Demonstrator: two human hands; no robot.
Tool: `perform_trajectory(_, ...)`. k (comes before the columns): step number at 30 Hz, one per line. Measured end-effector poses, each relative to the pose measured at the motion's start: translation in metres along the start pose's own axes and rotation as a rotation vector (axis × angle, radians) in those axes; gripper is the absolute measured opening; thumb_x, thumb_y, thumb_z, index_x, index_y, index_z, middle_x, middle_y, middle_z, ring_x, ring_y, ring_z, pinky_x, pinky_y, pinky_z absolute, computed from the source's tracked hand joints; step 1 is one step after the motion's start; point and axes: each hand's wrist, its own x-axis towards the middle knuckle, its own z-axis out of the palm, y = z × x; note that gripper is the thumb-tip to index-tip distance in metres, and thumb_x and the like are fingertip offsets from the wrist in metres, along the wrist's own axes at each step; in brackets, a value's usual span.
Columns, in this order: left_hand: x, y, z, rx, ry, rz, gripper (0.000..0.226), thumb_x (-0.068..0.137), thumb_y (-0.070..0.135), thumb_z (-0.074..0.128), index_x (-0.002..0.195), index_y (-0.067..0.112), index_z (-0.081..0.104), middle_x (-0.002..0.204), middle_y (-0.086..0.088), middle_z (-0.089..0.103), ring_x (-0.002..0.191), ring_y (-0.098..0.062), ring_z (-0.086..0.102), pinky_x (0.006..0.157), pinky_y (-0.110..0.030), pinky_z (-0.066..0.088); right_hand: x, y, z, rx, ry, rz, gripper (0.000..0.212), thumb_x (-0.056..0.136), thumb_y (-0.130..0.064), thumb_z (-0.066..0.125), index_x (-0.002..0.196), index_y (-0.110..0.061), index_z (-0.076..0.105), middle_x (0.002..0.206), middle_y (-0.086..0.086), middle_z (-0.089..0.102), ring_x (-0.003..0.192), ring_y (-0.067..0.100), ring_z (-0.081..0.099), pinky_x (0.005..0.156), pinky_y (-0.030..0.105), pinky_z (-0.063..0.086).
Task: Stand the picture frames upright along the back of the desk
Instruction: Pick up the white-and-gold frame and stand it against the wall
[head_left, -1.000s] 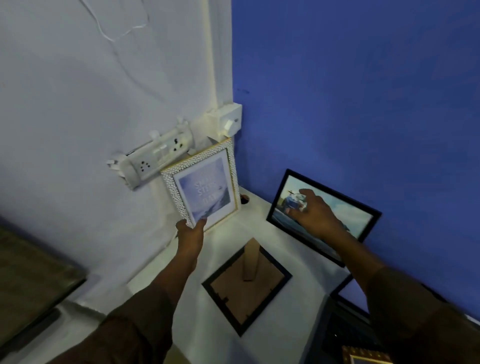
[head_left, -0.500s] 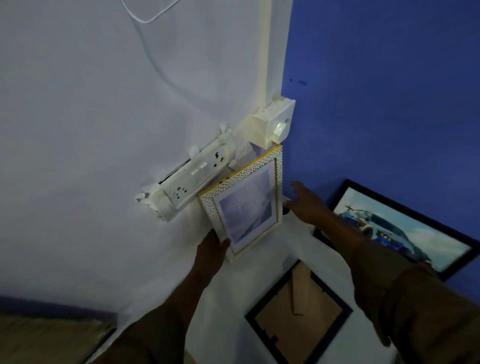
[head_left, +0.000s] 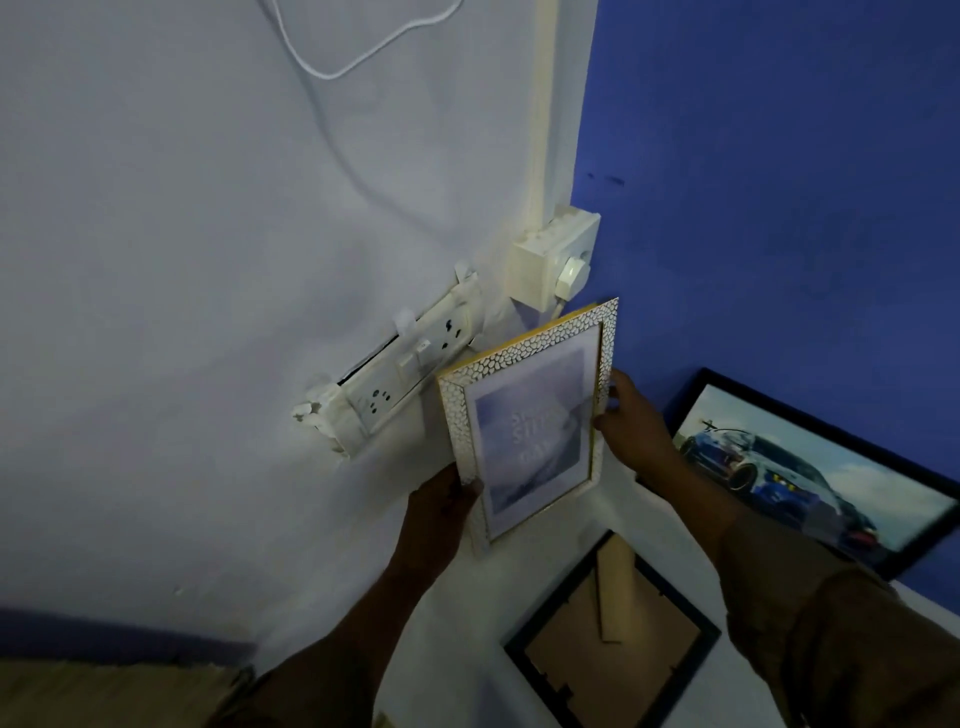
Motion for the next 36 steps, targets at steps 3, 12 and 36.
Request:
perform_trajectory(3, -0.013, 0.023, 0.004, -0.078, 0.048, 0.048, 0.028, 0.103, 0.018, 0.059, 0.128, 0.018, 0.070, 0.121, 0.004, 0.075, 0.113, -0.011, 0.069, 0.095, -0.028, 0.055, -0.029, -0.008, -0.023, -0.004, 0.077, -0.080, 0.059, 0.093, -0.007, 0.063, 0.146, -0.025, 0.045, 0.122, -0.005, 0.059, 0.110, 0.015, 0.058, 0.089, 0.029, 0.043)
perform_trajectory(12, -0.094, 0.118, 0.030, -0.412, 0.301, -0.018, 0.023, 0.103, 0.025, 0.058, 0.111, 0.008, 0.070, 0.100, 0.000, 0.074, 0.085, -0.007, 0.068, 0.080, -0.026, 0.055, -0.160, -0.013, -0.100, 0.025, 0.137, -0.214, 0.047, 0.100, -0.014, 0.057, 0.143, -0.030, 0.051, 0.116, -0.012, 0.059, 0.094, 0.006, 0.057, 0.071, 0.013, 0.040)
perform_trajectory(36, -0.358, 0.168, 0.191, 0.204, -0.489, 0.090, 0.039, 0.102, 0.053, 0.045, 0.100, 0.023, 0.070, 0.089, -0.004, 0.077, 0.080, -0.018, 0.076, 0.080, -0.046, 0.064, -0.516, 0.174, -0.240, 0.309, 0.638, 0.267, 0.026, 0.098, -0.029, 0.057, 0.122, -0.026, 0.065, 0.110, 0.002, 0.072, 0.093, 0.022, 0.070, 0.084, 0.042, 0.059)
